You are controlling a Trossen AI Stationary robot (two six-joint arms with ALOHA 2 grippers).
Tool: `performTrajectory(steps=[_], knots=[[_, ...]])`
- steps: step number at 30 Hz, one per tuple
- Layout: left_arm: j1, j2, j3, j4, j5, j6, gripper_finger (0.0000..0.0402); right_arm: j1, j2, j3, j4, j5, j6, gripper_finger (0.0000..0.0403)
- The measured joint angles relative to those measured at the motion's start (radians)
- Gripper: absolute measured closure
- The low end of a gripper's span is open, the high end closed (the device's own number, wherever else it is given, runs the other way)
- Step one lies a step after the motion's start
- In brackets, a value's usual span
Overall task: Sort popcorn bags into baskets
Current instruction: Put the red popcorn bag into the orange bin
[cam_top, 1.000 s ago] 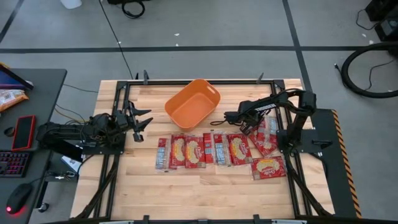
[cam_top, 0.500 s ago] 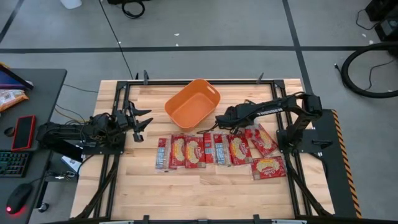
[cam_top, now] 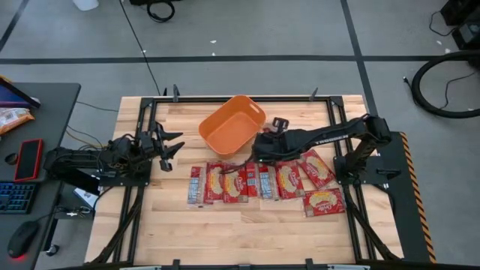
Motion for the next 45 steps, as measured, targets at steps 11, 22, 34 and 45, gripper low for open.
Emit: performTrajectory(steps=[11, 22, 34, 45], knots=[[0.000, 0.000, 0.078, -0.202, -0.001, -0.105, 0.0237, -0.006, 0.034, 0.112, 0.368, -0.018, -0.446, 0.0398], [0.000, 0.022, 0.079, -0.206, -0.027, -0.104, 0.0237, -0.132, 0.059, 0.117, 0.665, -0.213, -0.831, 0.0398], [0.000, 0.026, 0.079, -0.206, -0.027, -0.097, 0.0237, -0.282, 0.245, 0.114, 0.755, -0.384, -1.297, 0.0388], [0.000, 0.026, 0.079, -0.217, -0.027, -0.096, 0.0237, -0.319, 0.304, 0.115, 0.664, -0.405, -1.228, 0.0312]])
